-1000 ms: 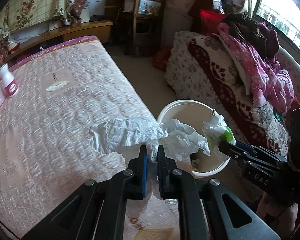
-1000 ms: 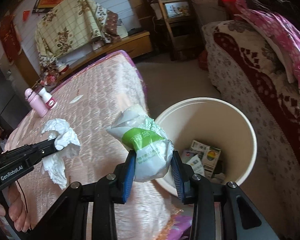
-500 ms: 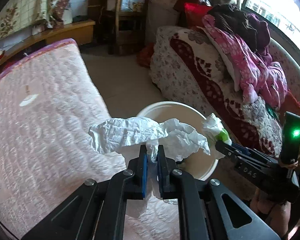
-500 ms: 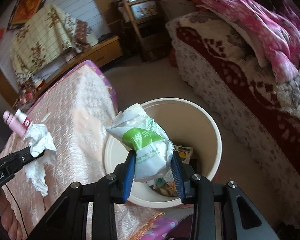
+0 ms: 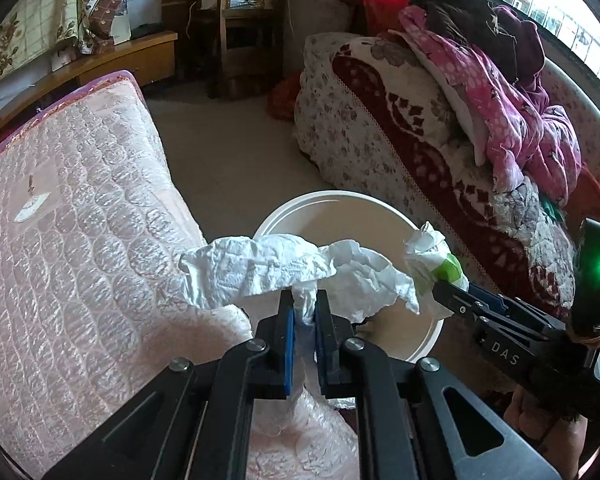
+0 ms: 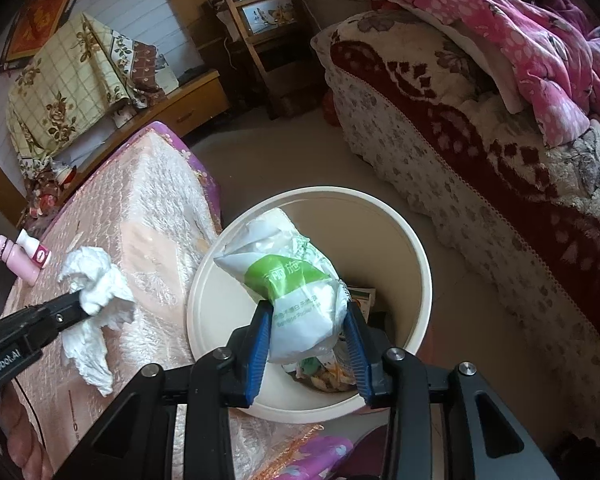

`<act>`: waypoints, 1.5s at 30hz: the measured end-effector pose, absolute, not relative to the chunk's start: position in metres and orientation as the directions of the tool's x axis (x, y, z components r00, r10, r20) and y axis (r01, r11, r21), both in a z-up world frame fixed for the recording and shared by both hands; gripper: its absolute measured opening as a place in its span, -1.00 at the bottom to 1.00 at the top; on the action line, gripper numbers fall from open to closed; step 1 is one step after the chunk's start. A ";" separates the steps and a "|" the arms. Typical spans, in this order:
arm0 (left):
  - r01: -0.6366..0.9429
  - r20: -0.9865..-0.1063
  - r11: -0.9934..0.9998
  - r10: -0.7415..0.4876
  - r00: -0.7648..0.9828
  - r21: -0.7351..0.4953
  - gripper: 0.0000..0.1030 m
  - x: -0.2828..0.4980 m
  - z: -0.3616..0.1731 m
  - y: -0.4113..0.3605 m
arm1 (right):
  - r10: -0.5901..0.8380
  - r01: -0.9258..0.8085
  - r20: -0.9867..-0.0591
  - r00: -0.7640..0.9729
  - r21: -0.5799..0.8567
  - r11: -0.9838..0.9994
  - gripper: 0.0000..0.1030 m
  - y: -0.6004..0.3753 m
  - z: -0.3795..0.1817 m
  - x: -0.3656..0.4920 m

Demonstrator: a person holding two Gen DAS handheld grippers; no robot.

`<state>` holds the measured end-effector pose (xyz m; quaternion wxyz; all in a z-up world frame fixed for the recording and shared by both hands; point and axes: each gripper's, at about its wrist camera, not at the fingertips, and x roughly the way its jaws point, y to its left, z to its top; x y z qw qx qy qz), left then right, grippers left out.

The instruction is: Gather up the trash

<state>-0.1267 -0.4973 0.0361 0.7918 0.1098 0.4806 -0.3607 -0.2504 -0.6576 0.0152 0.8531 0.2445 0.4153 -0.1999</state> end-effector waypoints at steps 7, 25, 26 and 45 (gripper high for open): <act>0.682 -0.831 0.707 -0.484 0.274 -0.187 -0.79 -0.123 0.029 -0.507 | -0.155 0.583 -0.807 0.569 0.264 0.769 0.21 -0.667 0.012 -0.247; 0.630 -0.776 0.764 -0.480 0.409 -0.141 0.52 -0.122 0.045 -0.460 | -0.185 0.566 -0.807 0.561 0.212 0.796 0.22 -0.651 0.015 -0.246; 0.626 -0.773 0.768 -0.477 0.419 -0.135 0.52 -0.122 0.046 -0.456 | -0.190 0.561 -0.803 0.566 0.206 0.802 0.23 -0.648 0.016 -0.246; 0.573 -0.660 0.815 -0.477 0.580 -0.085 0.72 -0.147 0.092 -0.384 | -0.309 0.490 -0.675 0.670 0.090 0.867 0.42 -0.587 0.077 -0.253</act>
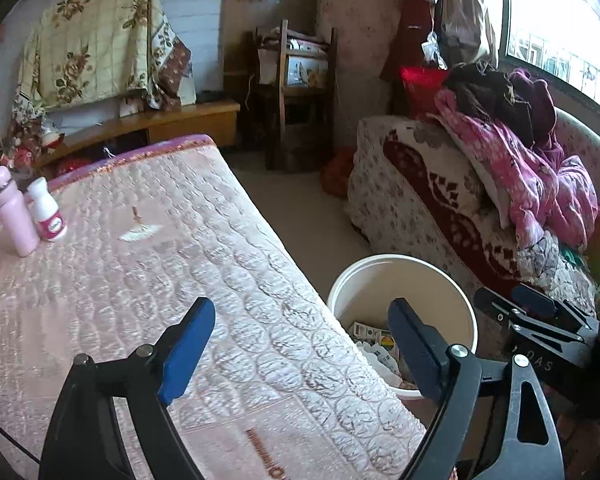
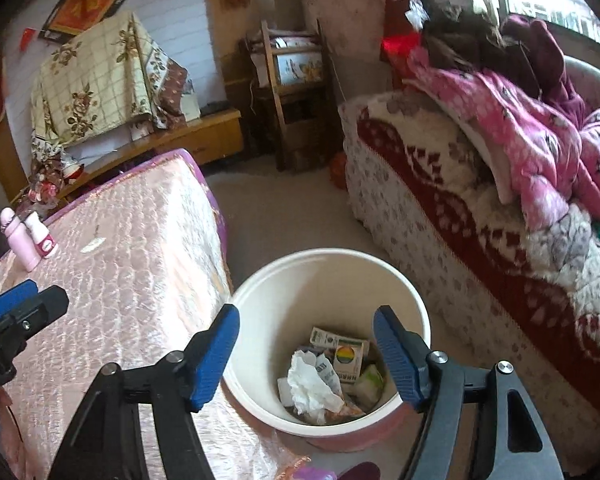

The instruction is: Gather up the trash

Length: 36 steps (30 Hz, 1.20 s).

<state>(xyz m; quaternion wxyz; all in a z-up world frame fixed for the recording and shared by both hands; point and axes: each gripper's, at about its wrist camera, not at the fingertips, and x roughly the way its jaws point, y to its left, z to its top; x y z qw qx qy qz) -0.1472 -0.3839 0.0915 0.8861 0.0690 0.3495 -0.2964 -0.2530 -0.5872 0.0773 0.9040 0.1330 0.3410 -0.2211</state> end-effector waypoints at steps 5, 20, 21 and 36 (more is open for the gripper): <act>0.564 -0.638 0.822 -0.476 0.605 -0.079 0.72 -0.153 0.100 -0.365 | -0.309 0.471 -0.643 0.700 0.091 0.878 0.42 -0.571 0.094 -0.257; 0.504 -0.586 0.861 -0.444 0.678 -0.068 0.72 -0.161 0.119 -0.320 | -0.329 0.445 -0.579 0.746 0.065 0.893 0.44 -0.538 0.126 -0.267; 0.502 -0.582 0.862 -0.445 0.681 -0.071 0.72 -0.161 0.120 -0.318 | -0.330 0.442 -0.577 0.748 0.062 0.895 0.44 -0.536 0.127 -0.268; 0.486 -0.567 0.872 -0.432 0.701 -0.063 0.72 -0.167 0.124 -0.306 | -0.311 0.415 -0.561 0.768 0.066 0.907 0.44 -0.520 0.138 -0.269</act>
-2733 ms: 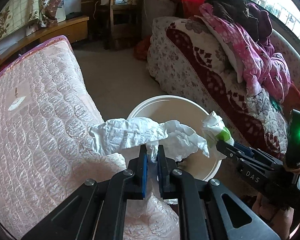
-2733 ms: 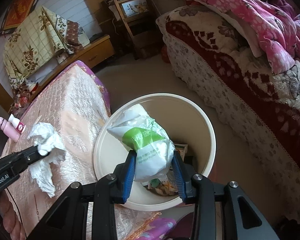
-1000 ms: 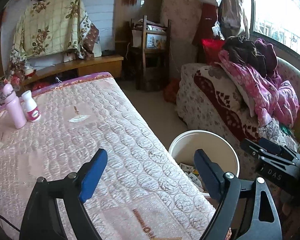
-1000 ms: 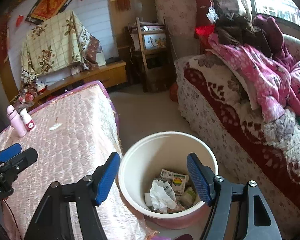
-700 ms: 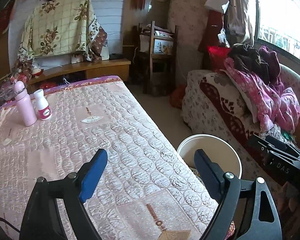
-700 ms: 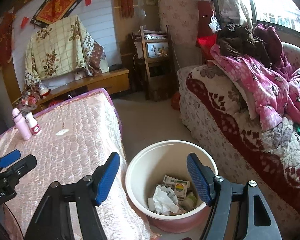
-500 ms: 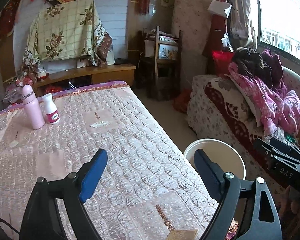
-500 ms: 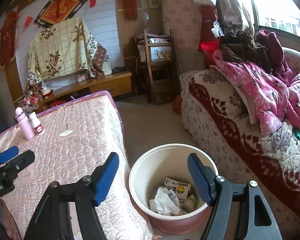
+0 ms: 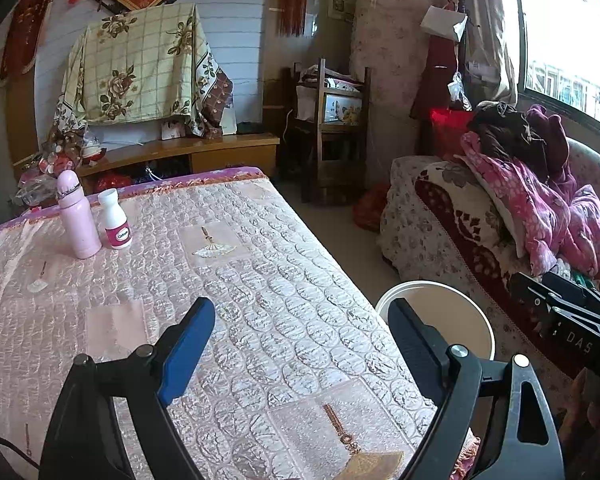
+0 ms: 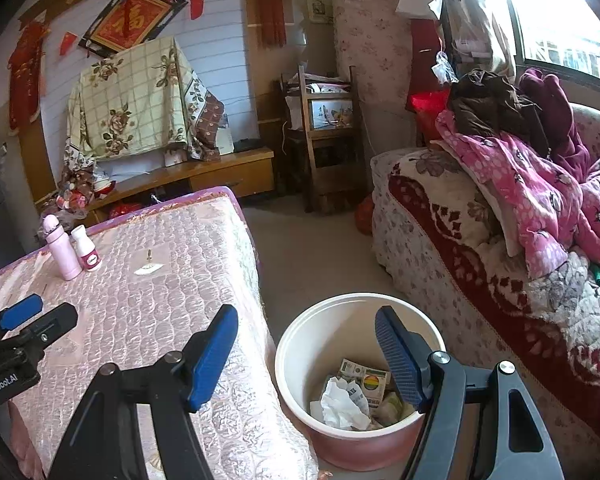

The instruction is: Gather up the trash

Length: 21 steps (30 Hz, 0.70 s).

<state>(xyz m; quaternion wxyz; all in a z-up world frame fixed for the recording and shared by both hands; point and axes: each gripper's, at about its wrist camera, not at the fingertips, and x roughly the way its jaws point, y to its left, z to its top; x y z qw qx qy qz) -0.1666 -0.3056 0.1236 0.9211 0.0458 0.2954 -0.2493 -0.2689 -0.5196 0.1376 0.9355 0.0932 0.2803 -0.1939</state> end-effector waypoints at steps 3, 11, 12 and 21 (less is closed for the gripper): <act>0.486 -0.562 0.872 -0.434 0.704 -0.064 0.72 -0.168 0.125 -0.305 | -0.315 0.415 -0.558 0.767 0.058 0.908 0.44 -0.518 0.140 -0.269; 0.488 -0.558 0.871 -0.434 0.707 -0.059 0.72 -0.170 0.129 -0.307 | -0.318 0.418 -0.546 0.775 0.064 0.906 0.44 -0.521 0.147 -0.274; 0.489 -0.555 0.871 -0.435 0.709 -0.058 0.72 -0.170 0.129 -0.307 | -0.319 0.418 -0.544 0.776 0.066 0.906 0.44 -0.522 0.148 -0.275; 0.490 -0.547 0.870 -0.435 0.715 -0.052 0.72 -0.173 0.131 -0.308 | -0.321 0.416 -0.539 0.779 0.061 0.907 0.45 -0.522 0.152 -0.275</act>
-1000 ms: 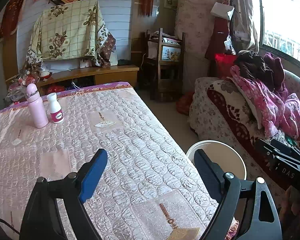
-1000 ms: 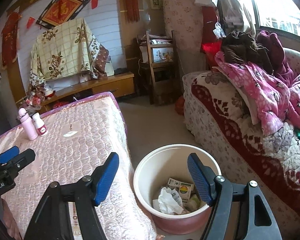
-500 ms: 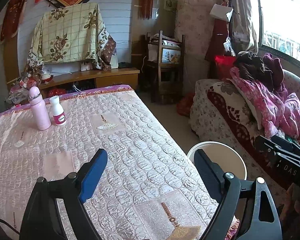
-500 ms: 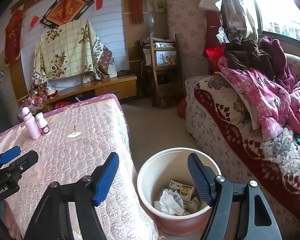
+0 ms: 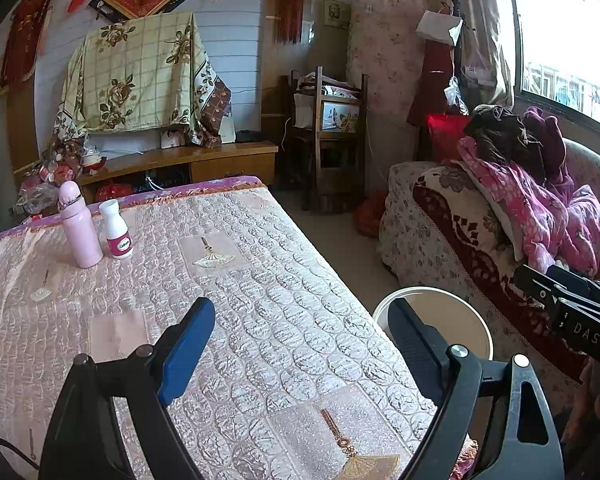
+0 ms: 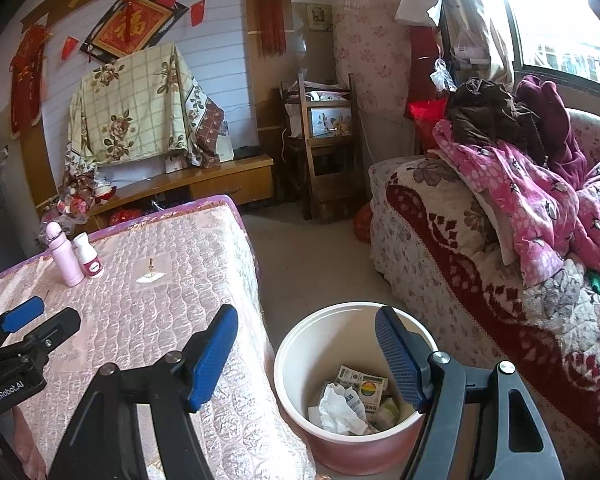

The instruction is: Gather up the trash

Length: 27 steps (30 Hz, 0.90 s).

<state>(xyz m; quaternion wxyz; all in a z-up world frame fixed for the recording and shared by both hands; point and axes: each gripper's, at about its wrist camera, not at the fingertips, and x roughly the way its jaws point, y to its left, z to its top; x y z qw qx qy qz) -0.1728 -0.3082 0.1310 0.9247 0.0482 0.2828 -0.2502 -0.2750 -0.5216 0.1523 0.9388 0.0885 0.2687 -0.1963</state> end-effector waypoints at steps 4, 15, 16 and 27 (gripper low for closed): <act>0.484 -0.546 0.873 -0.434 0.716 -0.060 0.72 -0.173 0.131 -0.308 | -0.318 0.413 -0.539 0.780 0.061 0.909 0.45 -0.520 0.153 -0.275; 0.478 -0.547 0.876 -0.428 0.719 -0.057 0.72 -0.173 0.131 -0.308 | -0.319 0.410 -0.544 0.776 0.051 0.910 0.45 -0.520 0.154 -0.274; 0.477 -0.548 0.877 -0.428 0.718 -0.060 0.72 -0.173 0.131 -0.309 | -0.322 0.412 -0.545 0.775 0.049 0.910 0.45 -0.520 0.154 -0.274; 0.478 -0.549 0.876 -0.428 0.718 -0.057 0.72 -0.173 0.129 -0.313 | -0.318 0.417 -0.560 0.765 0.055 0.907 0.45 -0.525 0.148 -0.273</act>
